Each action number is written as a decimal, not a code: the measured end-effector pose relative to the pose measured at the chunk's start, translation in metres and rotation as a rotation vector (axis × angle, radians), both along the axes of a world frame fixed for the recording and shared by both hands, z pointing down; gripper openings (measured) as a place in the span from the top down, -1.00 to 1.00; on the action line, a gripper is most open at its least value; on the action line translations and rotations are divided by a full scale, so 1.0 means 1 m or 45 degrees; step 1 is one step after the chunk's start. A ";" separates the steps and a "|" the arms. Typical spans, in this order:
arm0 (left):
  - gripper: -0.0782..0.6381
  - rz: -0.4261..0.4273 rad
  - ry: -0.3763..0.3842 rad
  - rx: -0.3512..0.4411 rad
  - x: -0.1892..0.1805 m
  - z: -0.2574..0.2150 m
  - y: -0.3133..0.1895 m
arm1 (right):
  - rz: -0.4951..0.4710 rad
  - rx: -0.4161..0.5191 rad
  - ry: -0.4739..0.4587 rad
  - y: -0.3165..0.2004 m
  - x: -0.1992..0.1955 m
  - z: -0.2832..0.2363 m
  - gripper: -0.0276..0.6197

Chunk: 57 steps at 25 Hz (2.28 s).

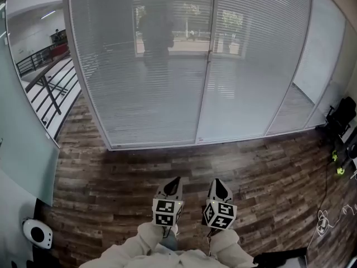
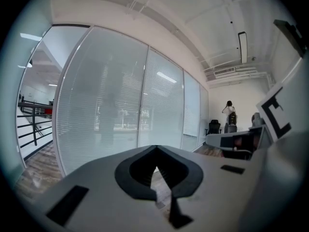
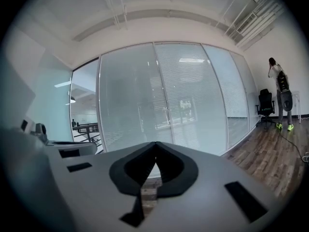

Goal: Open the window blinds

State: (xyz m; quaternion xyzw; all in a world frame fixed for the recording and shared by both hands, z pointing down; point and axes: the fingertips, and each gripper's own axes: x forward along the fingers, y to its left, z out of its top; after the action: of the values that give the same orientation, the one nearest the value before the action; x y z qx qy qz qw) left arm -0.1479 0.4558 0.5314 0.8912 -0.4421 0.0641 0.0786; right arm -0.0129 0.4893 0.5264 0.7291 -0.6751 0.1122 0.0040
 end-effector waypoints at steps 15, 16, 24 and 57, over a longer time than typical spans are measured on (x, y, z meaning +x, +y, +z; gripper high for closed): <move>0.78 0.046 0.010 0.018 0.053 -0.001 -0.171 | -0.021 0.017 0.010 -0.176 0.036 -0.002 0.87; 0.78 0.046 0.008 0.021 0.055 -0.002 -0.184 | -0.026 0.020 0.012 -0.191 0.037 -0.003 0.87; 0.78 0.035 -0.002 0.022 0.060 -0.002 -0.286 | -0.051 0.040 0.010 -0.297 0.038 -0.011 0.87; 0.78 -0.061 -0.058 -0.033 0.145 0.010 -0.562 | -0.030 -0.018 -0.092 -0.582 0.160 0.003 0.87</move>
State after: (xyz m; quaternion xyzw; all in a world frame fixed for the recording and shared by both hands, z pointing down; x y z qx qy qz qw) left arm -0.0029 -0.1061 0.5412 0.8775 -0.4643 0.0882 0.0814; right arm 0.1472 -0.0925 0.5297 0.7165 -0.6826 0.1432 -0.0138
